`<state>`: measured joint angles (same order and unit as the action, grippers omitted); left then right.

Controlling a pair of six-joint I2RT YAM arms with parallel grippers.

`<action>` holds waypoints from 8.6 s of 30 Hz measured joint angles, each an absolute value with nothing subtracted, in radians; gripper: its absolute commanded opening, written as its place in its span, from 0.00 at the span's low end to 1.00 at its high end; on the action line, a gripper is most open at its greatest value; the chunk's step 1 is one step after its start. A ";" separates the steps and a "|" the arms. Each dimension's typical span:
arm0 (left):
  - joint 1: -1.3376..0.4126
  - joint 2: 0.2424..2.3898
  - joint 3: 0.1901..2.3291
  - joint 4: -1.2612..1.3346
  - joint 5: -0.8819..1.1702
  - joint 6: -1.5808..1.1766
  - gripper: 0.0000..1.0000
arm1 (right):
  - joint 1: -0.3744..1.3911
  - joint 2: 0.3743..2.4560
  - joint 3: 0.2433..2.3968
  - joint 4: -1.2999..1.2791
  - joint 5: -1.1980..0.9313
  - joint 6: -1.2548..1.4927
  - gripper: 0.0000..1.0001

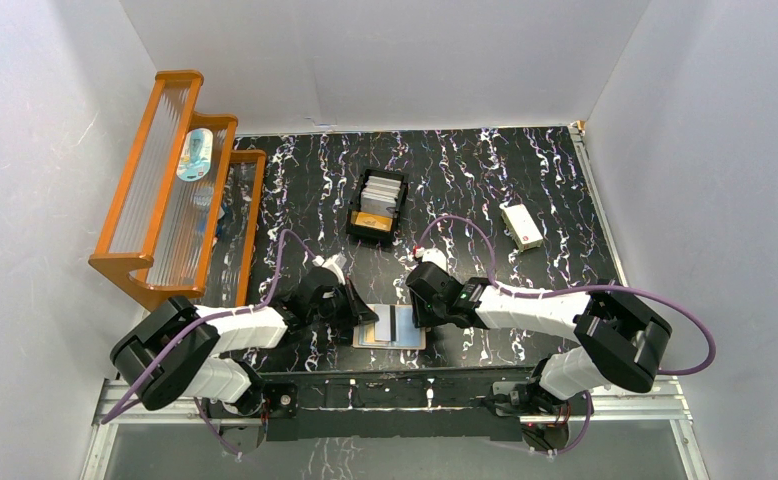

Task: Put the credit cards into the card holder
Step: Insert the credit card into the card holder, then turn over the card slot in the card holder.

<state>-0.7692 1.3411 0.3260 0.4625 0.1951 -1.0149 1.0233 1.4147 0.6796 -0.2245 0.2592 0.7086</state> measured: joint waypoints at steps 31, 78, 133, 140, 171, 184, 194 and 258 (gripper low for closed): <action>-0.796 1.322 0.428 0.192 0.220 -0.999 0.00 | 1.023 1.415 0.680 -0.221 0.261 0.709 0.41; -0.791 1.425 0.564 0.074 0.310 -0.930 0.22 | 1.023 1.415 0.680 -0.221 0.260 0.706 0.42; -0.789 1.417 0.445 0.328 0.300 -1.037 0.00 | 1.023 1.420 0.680 -0.210 0.259 0.703 0.42; -0.790 1.441 0.457 0.353 0.303 -1.029 0.01 | 1.023 1.420 0.680 -0.207 0.257 0.703 0.41; -0.828 1.451 0.623 0.081 0.167 -0.942 0.36 | 1.023 1.319 0.643 -0.236 0.282 0.753 0.43; -0.881 1.506 0.672 0.081 0.166 -0.945 0.34 | 1.023 1.337 0.619 -0.206 0.278 0.765 0.42; -0.905 1.530 0.694 0.085 0.169 -0.973 0.36 | 1.023 1.337 0.611 -0.202 0.279 0.774 0.44; -0.748 1.339 0.561 -0.128 0.124 -0.984 0.21 | 1.103 1.270 0.581 -0.195 0.166 1.069 0.74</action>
<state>-0.7479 1.3392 0.5610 -0.1276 0.1238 -0.9844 1.1027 1.2701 0.5812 -0.1947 0.1658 1.0691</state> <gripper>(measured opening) 0.214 0.731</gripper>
